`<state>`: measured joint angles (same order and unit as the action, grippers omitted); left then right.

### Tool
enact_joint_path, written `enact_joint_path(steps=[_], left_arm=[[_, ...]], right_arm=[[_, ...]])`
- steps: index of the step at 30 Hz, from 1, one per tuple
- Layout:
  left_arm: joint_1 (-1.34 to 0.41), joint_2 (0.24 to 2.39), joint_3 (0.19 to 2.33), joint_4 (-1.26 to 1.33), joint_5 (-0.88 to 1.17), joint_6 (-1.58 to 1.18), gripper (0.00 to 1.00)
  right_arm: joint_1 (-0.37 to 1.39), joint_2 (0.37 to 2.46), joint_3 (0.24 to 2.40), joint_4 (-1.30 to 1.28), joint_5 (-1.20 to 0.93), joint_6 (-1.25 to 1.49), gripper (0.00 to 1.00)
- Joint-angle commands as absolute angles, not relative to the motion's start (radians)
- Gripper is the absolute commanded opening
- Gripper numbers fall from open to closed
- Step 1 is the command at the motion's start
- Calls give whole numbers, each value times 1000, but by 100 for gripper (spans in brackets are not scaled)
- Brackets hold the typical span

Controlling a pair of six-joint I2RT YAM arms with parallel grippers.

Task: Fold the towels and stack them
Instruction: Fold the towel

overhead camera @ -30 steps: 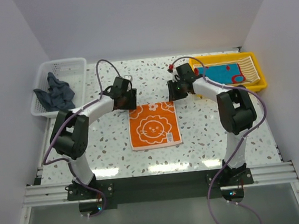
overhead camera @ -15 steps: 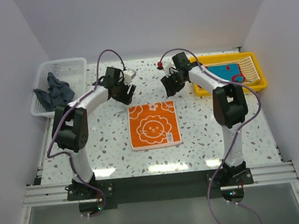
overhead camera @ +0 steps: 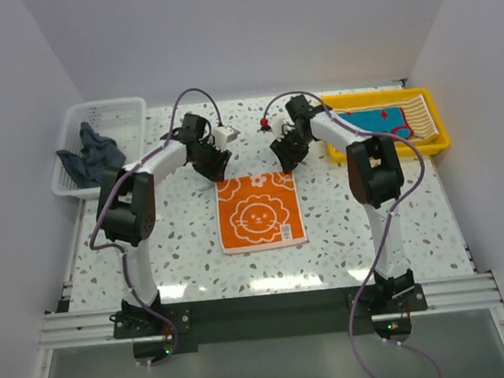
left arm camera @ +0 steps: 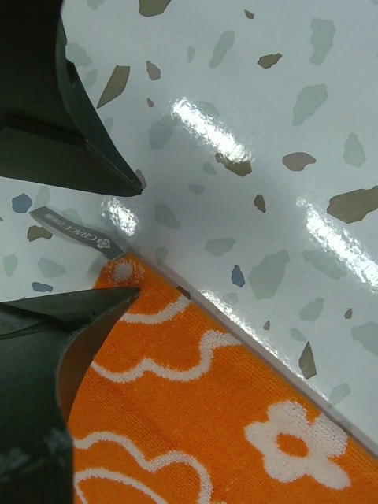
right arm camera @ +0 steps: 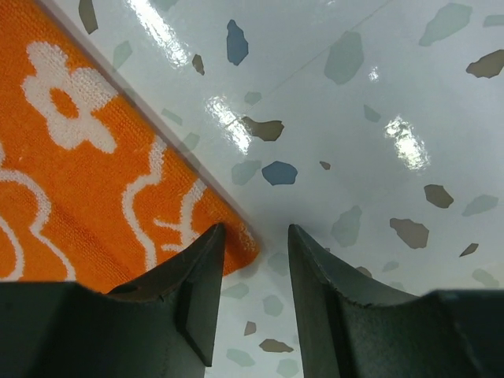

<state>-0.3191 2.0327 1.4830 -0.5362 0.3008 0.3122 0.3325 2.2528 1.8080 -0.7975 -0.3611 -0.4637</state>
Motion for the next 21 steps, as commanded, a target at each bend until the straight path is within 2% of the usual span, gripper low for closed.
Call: enact_joint_path(steps=[1, 11, 15, 16, 21], left_arm=[[-316, 2043, 1525, -558, 339, 350, 54], [-316, 2072, 1540, -595, 348, 364, 49], [-316, 2085, 1546, -598, 347, 362, 47], [-316, 2088, 1549, -603, 348, 362, 46], [-316, 2098, 1558, -603, 353, 362, 44]], right_arm=[[327, 2279, 1852, -860, -370, -509, 41], [327, 2289, 1830, -949, -406, -568, 29], [327, 2292, 1830, -948, -408, -568, 17], [327, 2292, 1832, -948, -408, -568, 11], [328, 2296, 1830, -942, -407, -565, 2]])
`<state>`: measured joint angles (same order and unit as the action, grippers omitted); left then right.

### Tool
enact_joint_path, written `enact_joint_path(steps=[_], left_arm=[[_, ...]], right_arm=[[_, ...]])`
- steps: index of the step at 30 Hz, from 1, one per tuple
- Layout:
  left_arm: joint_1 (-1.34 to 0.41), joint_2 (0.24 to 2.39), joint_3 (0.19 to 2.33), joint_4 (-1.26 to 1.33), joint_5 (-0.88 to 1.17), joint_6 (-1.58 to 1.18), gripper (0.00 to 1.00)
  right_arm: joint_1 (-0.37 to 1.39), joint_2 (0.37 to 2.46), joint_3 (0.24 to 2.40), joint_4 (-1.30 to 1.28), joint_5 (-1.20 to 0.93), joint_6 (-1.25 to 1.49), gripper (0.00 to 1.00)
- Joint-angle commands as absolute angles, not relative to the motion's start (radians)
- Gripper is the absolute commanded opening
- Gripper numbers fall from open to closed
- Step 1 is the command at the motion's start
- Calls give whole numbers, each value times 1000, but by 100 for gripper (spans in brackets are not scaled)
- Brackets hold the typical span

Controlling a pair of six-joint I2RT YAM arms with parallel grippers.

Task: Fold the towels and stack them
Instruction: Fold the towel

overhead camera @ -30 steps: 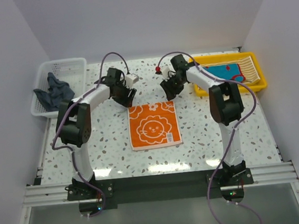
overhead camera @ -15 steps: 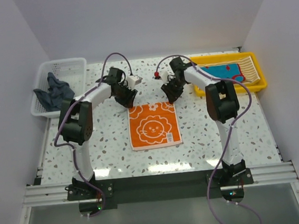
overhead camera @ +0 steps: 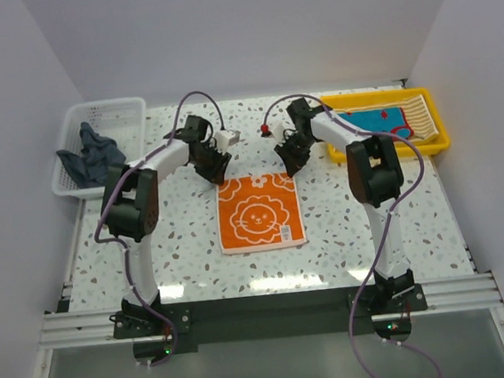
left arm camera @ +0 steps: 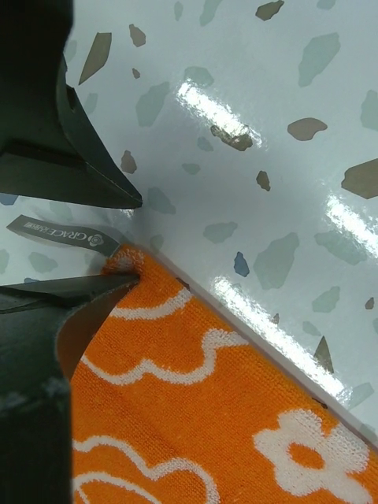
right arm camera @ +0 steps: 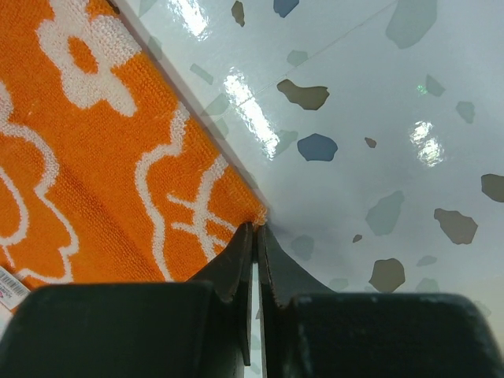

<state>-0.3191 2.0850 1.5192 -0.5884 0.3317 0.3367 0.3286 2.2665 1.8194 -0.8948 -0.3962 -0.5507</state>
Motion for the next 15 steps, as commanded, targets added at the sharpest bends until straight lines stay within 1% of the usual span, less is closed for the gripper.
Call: enact_joint_path(steps=[1, 9, 15], left_arm=[[-316, 2102, 1557, -606, 353, 362, 43], [-316, 2132, 1536, -626, 360, 360, 36], [-316, 2155, 1503, -658, 371, 367, 36]], right_arm=[[327, 2298, 1832, -943, -405, -565, 2], [328, 2295, 1832, -939, -399, -563, 0], [328, 2286, 1822, -940, -391, -566, 0]])
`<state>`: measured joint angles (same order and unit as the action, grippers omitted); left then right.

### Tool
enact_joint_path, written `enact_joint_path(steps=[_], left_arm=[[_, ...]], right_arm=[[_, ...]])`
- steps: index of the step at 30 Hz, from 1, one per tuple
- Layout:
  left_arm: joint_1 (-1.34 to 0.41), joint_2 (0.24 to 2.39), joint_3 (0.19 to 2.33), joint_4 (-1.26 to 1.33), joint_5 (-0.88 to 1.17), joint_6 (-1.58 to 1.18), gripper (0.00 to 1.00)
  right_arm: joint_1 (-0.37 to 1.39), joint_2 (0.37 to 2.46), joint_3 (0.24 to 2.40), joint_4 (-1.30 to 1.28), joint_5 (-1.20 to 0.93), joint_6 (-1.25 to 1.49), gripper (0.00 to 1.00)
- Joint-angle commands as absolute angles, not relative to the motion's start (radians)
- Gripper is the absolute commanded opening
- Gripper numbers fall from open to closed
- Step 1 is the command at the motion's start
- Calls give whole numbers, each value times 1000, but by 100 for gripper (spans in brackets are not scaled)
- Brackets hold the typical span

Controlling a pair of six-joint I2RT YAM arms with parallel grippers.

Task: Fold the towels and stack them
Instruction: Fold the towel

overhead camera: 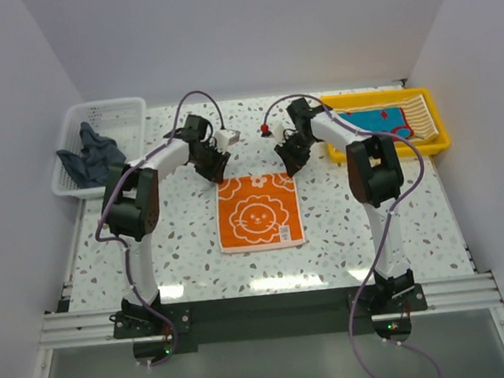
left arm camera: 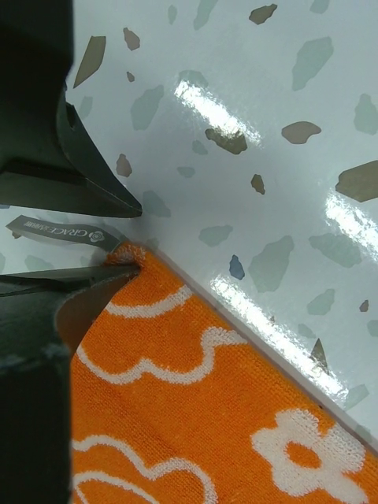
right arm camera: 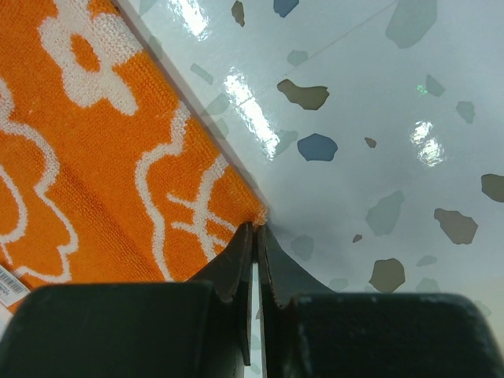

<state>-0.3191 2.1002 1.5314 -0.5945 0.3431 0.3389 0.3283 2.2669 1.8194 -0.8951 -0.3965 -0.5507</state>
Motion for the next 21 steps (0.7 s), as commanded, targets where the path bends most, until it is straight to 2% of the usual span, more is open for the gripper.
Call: enact_joint_path(steps=[1, 9, 15, 16, 18, 19, 21], left_arm=[[-318, 2157, 1499, -669, 374, 368, 36], [-353, 2106, 1430, -654, 281, 336, 36], [-374, 2103, 1408, -647, 216, 318, 30], [-376, 2103, 1405, -643, 216, 316, 25], [-376, 2106, 1404, -635, 222, 314, 22], [-376, 2108, 1404, -631, 225, 316, 15], [-376, 2111, 1410, -623, 225, 318, 8]], right_arm=[[328, 2283, 1821, -940, -390, -565, 0], [337, 2258, 1810, -923, -384, -549, 0], [347, 2246, 1796, -908, -370, -540, 0], [347, 2244, 1790, -905, -368, -537, 0], [348, 2240, 1786, -893, -367, -534, 0], [348, 2237, 1786, -891, -365, -534, 0], [348, 2232, 1790, -882, -359, -528, 0]])
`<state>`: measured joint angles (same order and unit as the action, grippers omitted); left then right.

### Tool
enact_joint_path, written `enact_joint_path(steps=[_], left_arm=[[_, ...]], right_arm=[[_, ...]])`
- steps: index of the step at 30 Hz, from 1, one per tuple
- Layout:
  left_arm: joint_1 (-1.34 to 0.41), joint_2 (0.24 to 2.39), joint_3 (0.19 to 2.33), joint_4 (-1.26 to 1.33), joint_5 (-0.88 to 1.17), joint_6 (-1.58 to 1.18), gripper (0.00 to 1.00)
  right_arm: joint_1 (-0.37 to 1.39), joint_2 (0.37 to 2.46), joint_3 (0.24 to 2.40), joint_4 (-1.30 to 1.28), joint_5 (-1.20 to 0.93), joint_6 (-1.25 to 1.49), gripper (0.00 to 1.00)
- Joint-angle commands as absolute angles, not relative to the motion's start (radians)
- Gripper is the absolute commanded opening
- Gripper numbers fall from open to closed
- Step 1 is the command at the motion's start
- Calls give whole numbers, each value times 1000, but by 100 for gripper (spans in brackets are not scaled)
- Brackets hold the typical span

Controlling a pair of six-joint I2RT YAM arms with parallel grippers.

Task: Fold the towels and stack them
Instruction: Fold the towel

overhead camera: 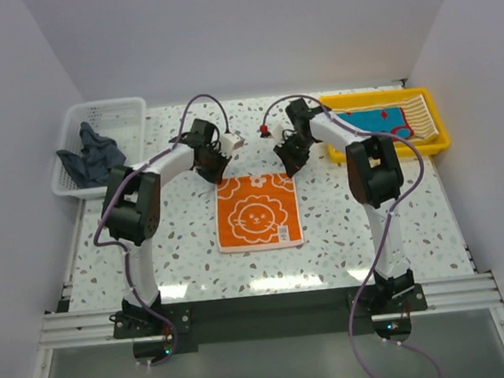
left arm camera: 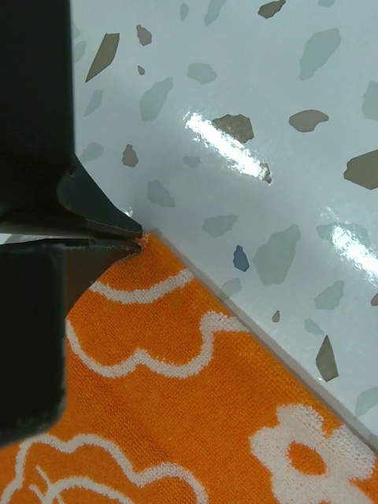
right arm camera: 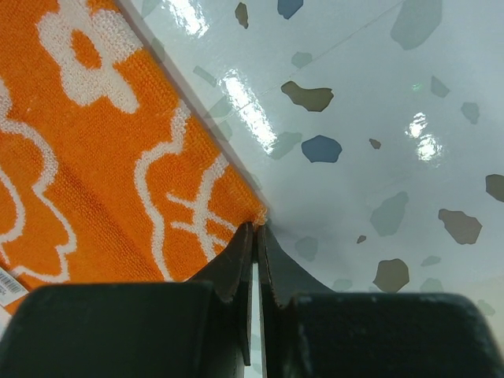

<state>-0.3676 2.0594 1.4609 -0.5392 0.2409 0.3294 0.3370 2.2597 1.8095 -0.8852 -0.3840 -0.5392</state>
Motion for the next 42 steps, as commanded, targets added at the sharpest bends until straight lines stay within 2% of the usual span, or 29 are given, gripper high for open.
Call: enact_joint_path(steps=[1, 15, 33, 42], left_arm=[[-376, 2111, 1414, -621, 225, 321, 1], [-367, 2013, 1483, -519, 190, 354, 0], [-371, 1729, 1254, -405, 182, 206, 0], [-448, 1594, 1108, -383, 161, 84, 0]], right_arm=[[348, 2230, 1796, -877, -356, -526, 0], [345, 2112, 1796, -674, -316, -417, 0], [345, 1899, 1554, -545, -270, -335, 0], [351, 1789, 1425, -534, -311, -220, 0]])
